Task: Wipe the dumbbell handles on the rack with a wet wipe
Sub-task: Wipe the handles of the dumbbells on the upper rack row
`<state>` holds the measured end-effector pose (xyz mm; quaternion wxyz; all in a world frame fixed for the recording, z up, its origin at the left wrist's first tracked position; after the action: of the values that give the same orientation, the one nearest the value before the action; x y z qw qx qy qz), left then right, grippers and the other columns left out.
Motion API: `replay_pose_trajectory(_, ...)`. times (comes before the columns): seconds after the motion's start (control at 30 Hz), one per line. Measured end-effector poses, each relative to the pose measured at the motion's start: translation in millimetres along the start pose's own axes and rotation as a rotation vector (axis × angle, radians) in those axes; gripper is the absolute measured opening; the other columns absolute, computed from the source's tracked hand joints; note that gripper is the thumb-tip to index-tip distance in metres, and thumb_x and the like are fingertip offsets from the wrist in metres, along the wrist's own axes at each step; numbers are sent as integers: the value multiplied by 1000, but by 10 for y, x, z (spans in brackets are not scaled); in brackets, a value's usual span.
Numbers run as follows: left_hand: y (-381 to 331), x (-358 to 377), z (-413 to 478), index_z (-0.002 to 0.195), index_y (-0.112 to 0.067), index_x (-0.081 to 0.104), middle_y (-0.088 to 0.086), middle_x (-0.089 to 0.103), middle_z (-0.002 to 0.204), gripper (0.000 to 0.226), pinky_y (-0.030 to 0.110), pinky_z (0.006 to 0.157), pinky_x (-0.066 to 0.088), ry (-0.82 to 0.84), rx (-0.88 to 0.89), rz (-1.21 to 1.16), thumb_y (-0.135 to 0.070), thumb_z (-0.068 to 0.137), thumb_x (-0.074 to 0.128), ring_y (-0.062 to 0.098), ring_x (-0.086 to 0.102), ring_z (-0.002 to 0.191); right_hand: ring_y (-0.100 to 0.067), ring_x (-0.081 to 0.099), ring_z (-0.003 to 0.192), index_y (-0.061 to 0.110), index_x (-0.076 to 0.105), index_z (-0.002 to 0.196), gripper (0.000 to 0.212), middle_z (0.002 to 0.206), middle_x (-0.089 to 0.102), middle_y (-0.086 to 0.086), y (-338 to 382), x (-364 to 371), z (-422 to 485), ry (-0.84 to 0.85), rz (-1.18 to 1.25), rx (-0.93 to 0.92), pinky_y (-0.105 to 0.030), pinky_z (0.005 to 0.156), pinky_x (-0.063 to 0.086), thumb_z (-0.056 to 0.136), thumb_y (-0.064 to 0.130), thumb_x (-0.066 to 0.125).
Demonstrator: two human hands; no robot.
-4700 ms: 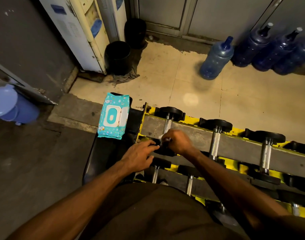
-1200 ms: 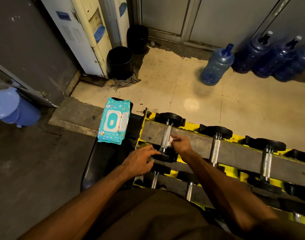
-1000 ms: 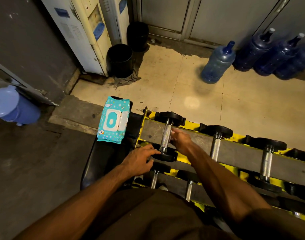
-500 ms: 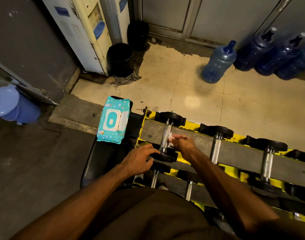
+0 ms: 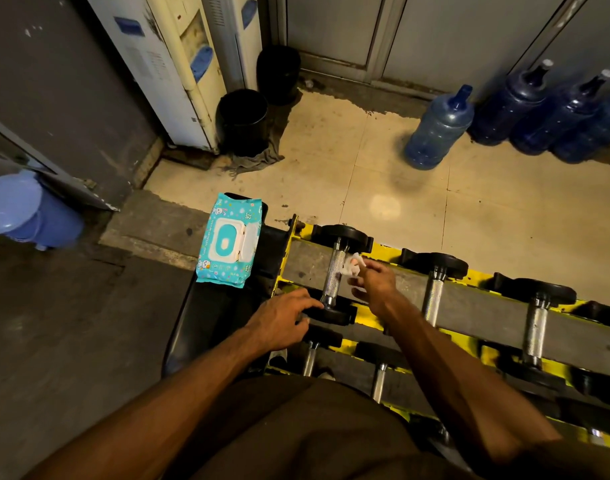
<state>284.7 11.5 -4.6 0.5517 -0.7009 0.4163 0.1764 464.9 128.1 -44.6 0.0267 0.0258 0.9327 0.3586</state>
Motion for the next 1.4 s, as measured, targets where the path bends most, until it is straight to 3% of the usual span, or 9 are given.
replay_pose_trajectory(0.17, -11, -10, 9, 139, -30, 57, -11, 53, 125, 42, 24, 95, 48, -5, 4, 5, -20, 98, 58, 1, 50, 105, -27, 67, 61, 9, 62, 103, 17, 98, 67, -21, -21, 18, 130, -138, -31, -79, -29, 47, 55, 92, -4, 63)
replay_pose_trajectory(0.4, 10, -10, 13, 135, -31, 60, -12, 55, 123, 41, 28, 95, 53, -24, -5, -14, -19, 96, 60, 0, 53, 101, -22, 67, 90, 9, 69, 110, 24, 92, 67, 3, -33, 76, -31, 98, -190, -225, -33, 80, 58, 92, -4, 60)
replay_pose_trajectory(0.57, 5, -9, 30, 135, -32, 60, -12, 56, 124, 41, 30, 99, 51, -24, 1, 5, -20, 96, 61, 3, 53, 112, -22, 70, 82, 13, 74, 91, 12, 87, 73, -4, -211, -11, -4, 83, -411, -315, -30, 72, 59, 84, 3, 74)
replay_pose_trajectory(0.73, -8, -37, 64, 135, -30, 61, -10, 56, 126, 39, 32, 102, 48, -11, -7, 17, -21, 97, 60, 6, 52, 117, -25, 70, 81, 12, 73, 86, 12, 87, 72, -9, 79, 86, 116, -30, -54, -292, -35, 74, 60, 84, 0, 74)
replay_pose_trajectory(0.87, 20, -27, 57, 134, -29, 61, -10, 57, 125, 39, 33, 100, 49, -18, -11, 20, -20, 96, 60, 6, 53, 114, -28, 70, 84, 4, 69, 99, 22, 96, 68, -12, -47, 29, 122, 24, -184, -164, -36, 69, 61, 81, -8, 73)
replay_pose_trajectory(1.0, 38, -15, 31, 136, -30, 60, -10, 56, 125, 40, 30, 98, 50, -29, -9, 3, -20, 97, 59, 4, 52, 112, -26, 70, 74, 3, 73, 83, 13, 83, 74, -14, -121, -75, 60, 246, -387, -16, -33, 65, 61, 76, -6, 78)
replay_pose_trajectory(1.13, 27, 19, 13, 139, -31, 57, -10, 54, 127, 43, 28, 99, 49, -11, -3, -3, -22, 97, 59, 4, 52, 113, -20, 69, 76, 13, 72, 81, 17, 88, 72, -9, 74, 60, 88, -6, -299, -361, -37, 71, 61, 78, -2, 79)
replay_pose_trajectory(1.27, 36, 33, -6, 141, -32, 55, -10, 53, 129, 46, 32, 100, 50, -4, -6, -9, -22, 96, 60, 4, 52, 114, -20, 66, 86, 13, 77, 91, 17, 94, 69, -3, 153, 292, -63, 255, -1158, -1045, -28, 70, 52, 79, 1, 75)
replay_pose_trajectory(1.4, 34, 66, -51, 144, -31, 52, -8, 52, 136, 51, 25, 105, 45, -13, 19, -28, -21, 95, 60, 6, 51, 124, -21, 66, 97, 17, 73, 111, 21, 112, 67, -3, 356, 427, -87, 420, -1589, -1135, -36, 75, 57, 93, 12, 62)
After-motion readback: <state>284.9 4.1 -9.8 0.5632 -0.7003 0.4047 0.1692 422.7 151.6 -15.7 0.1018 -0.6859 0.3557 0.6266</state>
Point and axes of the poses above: each hand's wrist, its own z-axis towards the middle knuckle, its own x-axis out of the palm, y = z × x, the point moved 4 cm from there along z, towards the middle knuckle
